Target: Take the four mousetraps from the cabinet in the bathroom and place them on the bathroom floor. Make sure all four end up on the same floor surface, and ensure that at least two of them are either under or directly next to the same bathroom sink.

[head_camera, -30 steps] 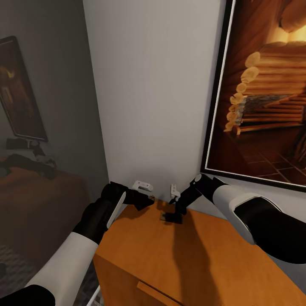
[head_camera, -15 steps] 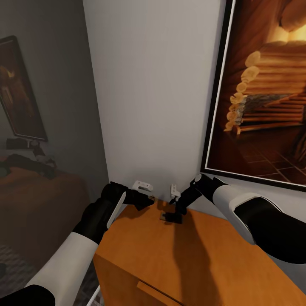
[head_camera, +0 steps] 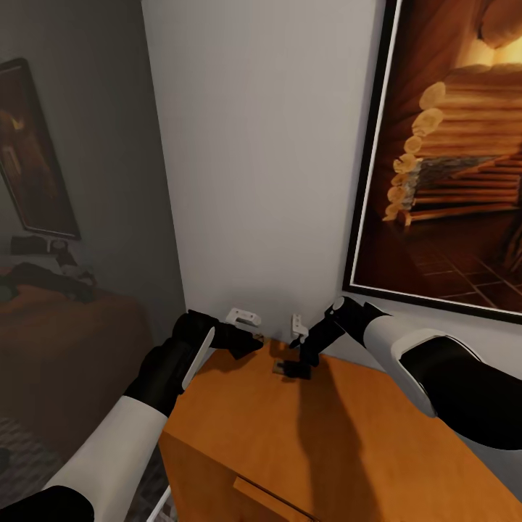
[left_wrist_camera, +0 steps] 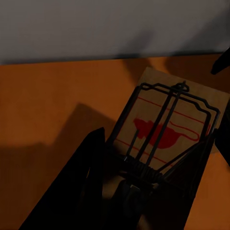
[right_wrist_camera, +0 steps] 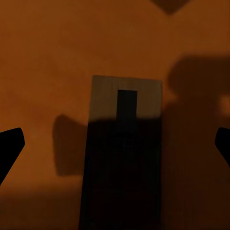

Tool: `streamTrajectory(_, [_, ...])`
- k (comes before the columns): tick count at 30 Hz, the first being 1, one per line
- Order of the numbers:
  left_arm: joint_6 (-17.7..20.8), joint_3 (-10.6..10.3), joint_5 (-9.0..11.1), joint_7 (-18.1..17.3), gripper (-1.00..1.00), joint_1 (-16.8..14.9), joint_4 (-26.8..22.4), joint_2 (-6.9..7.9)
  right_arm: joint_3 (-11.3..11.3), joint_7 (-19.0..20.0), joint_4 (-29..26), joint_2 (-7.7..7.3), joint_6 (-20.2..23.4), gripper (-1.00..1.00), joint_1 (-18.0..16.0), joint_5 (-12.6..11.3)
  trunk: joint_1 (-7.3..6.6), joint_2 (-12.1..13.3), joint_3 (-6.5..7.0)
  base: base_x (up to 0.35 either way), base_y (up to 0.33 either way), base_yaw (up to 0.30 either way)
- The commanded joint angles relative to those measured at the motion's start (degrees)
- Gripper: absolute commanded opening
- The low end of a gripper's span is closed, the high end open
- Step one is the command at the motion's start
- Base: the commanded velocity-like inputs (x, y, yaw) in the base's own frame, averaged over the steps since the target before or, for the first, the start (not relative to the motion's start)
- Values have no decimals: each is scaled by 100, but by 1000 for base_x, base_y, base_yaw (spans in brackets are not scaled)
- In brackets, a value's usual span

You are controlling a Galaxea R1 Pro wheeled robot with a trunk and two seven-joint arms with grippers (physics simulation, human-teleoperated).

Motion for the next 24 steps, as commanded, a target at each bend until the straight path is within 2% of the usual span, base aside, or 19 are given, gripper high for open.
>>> streamTrajectory(1, [24,0,-20,-18,-100,-5,-4,0,-43,4,16,1,-20,100,-10,49,0,-5,-7,0,0,0])
streamTrajectory(6, [18,0,-20,-18,-100,-5,-4,0,-43,4,16,-2,-19,100,-10,49,88,-165,-79,0,0,0])
streamTrajectory(15, [20,0,-21,-18,-100,-5,-3,0,-43,4,16,-2,-19,100,-10,49,88,-165,-79,0,0,0])
streamTrajectory(19, [18,0,-22,-18,-100,-5,-4,0,-43,4,16,-2,-19,100,-10,56,176,-325,-151,0,0,0])
streamTrajectory(24, [23,0,-23,-18,-100,-5,-4,0,-43,4,16,-2,-19,100,-10,58,176,-325,-151,0,0,0])
